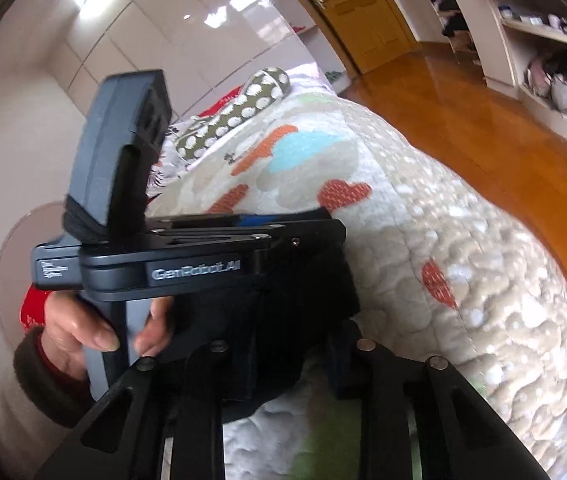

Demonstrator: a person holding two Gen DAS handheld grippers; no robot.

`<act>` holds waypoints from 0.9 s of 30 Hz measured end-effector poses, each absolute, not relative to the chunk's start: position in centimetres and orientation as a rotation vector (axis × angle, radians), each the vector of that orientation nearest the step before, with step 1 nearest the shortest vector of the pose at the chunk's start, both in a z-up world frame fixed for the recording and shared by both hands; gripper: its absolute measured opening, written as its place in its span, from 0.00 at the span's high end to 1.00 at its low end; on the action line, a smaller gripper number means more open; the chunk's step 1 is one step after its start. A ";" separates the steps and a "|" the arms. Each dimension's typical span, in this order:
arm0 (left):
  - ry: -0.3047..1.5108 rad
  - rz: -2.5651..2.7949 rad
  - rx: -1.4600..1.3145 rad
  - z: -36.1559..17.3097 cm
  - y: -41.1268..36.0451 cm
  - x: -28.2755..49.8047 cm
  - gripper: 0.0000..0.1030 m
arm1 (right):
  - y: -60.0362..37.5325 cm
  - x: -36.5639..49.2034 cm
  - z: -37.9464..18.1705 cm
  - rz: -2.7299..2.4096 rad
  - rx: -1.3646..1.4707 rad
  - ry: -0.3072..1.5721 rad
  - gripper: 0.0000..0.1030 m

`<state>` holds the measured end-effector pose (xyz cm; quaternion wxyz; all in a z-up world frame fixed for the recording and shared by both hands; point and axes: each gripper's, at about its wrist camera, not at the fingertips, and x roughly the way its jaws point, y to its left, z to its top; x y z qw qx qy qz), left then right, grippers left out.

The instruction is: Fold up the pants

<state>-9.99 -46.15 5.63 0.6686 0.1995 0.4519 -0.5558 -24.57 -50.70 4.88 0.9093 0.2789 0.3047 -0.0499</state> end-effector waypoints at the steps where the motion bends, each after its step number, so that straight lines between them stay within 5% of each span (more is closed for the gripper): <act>1: 1.024 -1.258 0.429 5.9 -45.9 -9.8 0.81 | -50.1 -24.4 5.9 -0.095 0.550 0.617 0.77; 14: 0.911 -1.149 0.118 14.8 -32.2 -5.1 0.79 | -38.0 -19.6 13.8 0.097 0.208 0.563 0.77; 19: 0.940 -0.978 0.010 13.5 -24.1 -3.4 0.51 | -30.1 -16.7 9.5 0.275 0.091 0.690 0.74; 23: 0.963 -0.857 -0.035 11.7 -18.9 -3.1 0.41 | -26.6 -14.2 4.5 0.358 0.104 0.862 0.58; 27: 0.979 -0.767 -0.070 10.5 -14.9 -3.7 0.35 | -27.9 -15.7 6.4 0.417 0.152 0.822 0.46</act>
